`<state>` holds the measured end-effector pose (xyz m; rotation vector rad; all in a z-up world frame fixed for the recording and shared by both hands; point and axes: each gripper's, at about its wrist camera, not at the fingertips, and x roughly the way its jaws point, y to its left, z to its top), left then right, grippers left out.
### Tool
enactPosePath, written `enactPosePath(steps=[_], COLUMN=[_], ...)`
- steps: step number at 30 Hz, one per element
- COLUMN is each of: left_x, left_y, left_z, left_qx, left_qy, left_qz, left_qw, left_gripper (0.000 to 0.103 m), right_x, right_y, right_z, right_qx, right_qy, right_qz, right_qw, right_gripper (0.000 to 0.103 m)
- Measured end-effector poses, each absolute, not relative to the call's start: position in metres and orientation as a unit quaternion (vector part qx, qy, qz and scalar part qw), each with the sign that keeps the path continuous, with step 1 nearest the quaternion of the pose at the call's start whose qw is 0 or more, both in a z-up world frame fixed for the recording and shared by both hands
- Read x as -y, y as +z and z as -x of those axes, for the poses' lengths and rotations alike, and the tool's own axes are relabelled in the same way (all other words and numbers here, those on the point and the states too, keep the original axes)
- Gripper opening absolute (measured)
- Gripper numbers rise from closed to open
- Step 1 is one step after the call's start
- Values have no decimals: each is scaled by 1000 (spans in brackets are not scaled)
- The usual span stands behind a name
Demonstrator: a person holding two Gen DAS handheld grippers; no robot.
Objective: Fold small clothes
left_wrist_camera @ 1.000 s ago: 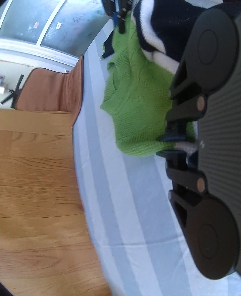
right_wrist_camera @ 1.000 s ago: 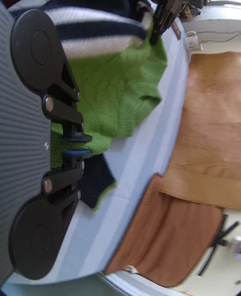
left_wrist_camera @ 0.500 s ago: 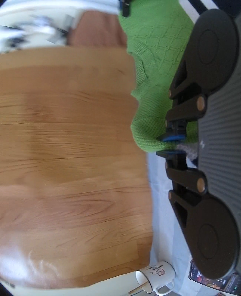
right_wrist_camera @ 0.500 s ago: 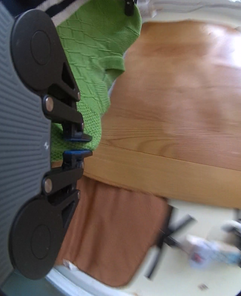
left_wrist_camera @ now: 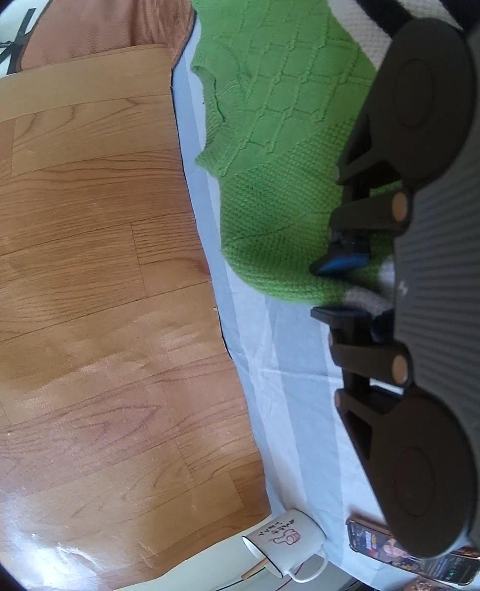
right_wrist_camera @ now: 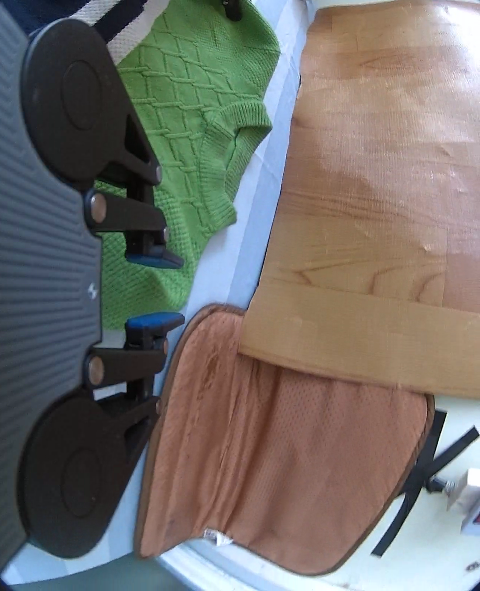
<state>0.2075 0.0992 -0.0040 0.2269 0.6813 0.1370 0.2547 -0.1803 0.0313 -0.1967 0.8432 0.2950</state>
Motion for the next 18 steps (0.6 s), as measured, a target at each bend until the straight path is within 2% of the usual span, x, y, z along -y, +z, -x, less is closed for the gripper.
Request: enactPosePath(steps=[7,11,18], left_x=[-100,-100,-97], left_y=[-4,-4,-5], left_z=[-210,-210,-210], left_qx=[-334,-333,-332], left_qy=[69,70,73], left_qz=[-115,-116,-123], left_qw=[933,933,932], left_gripper=[24,25,26], right_x=[185,193,203], right_y=[40,44,50], right_z=[-245,-238,-229], right_qx=[-402,-395,-389], right_qy=[111,92,76], right_qz=[94,72,60], right_qw=[904,911,916], right_gripper=[34,41,42])
